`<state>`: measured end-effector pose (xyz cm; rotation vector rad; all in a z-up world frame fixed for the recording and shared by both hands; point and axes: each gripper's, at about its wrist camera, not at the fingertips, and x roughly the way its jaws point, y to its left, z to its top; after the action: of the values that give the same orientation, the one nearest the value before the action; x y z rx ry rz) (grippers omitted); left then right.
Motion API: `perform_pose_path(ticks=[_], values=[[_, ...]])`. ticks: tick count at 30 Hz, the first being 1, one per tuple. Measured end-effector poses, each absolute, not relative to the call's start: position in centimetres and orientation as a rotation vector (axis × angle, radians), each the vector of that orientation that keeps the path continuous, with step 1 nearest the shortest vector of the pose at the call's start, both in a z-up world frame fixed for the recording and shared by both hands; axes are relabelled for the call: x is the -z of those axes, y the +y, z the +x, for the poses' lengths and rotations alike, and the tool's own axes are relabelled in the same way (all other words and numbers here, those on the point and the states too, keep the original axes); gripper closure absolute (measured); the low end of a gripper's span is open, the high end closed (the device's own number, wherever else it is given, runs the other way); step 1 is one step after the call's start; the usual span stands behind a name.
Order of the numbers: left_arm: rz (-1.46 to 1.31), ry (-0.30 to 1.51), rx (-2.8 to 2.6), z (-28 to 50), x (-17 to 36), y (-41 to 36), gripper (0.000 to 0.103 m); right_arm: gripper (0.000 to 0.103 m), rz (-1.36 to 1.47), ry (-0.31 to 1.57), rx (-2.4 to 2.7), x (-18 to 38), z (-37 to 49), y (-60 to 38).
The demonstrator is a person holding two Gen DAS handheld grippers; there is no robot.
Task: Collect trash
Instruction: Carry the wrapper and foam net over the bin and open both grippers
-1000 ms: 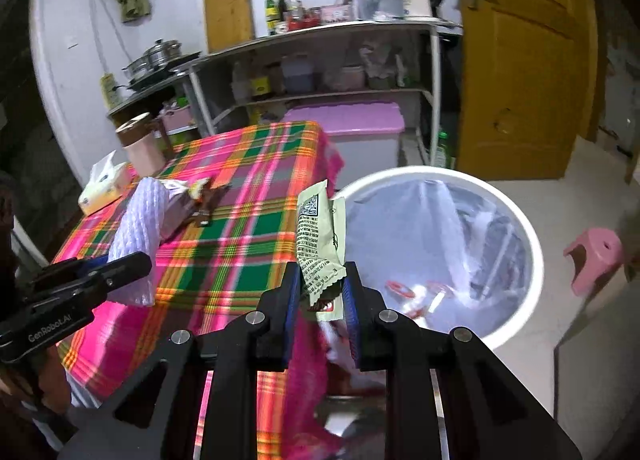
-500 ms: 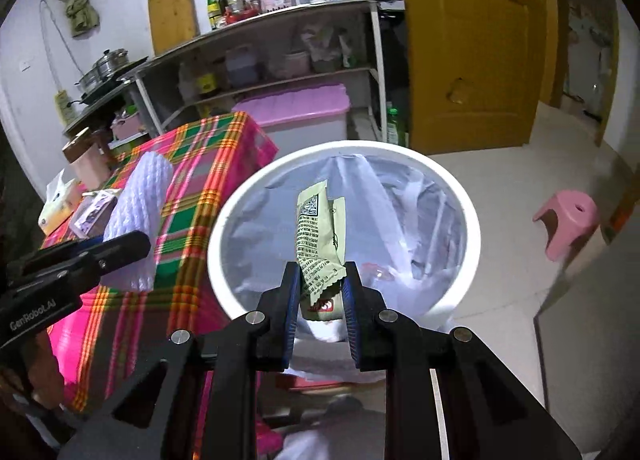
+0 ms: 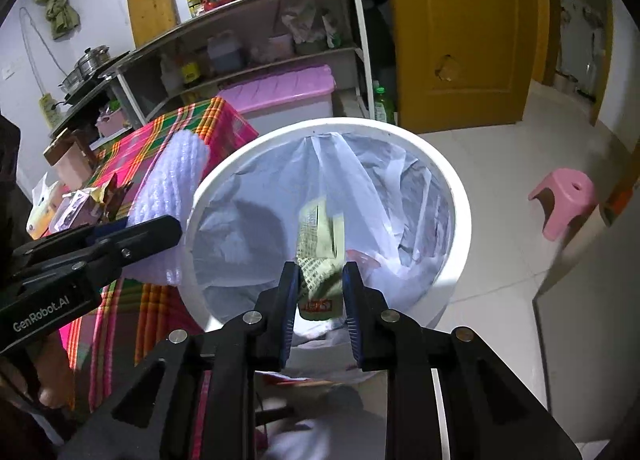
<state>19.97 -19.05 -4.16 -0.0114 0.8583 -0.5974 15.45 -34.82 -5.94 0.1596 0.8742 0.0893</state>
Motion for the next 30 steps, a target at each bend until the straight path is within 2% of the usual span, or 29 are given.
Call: perform_pose_path(ticks=[13,30], values=[[-0.041,0.867,0.614,20.4,4.4,-18.7,0.072,0.078,0.182,0.848,-0.094,5.5,15.2,-34.9],[-0.074,0.838,0.582,17.9,3.5,-15.9,0.072,0.078,0.175,0.806,-0.117,3.8,13.2,-34.0]])
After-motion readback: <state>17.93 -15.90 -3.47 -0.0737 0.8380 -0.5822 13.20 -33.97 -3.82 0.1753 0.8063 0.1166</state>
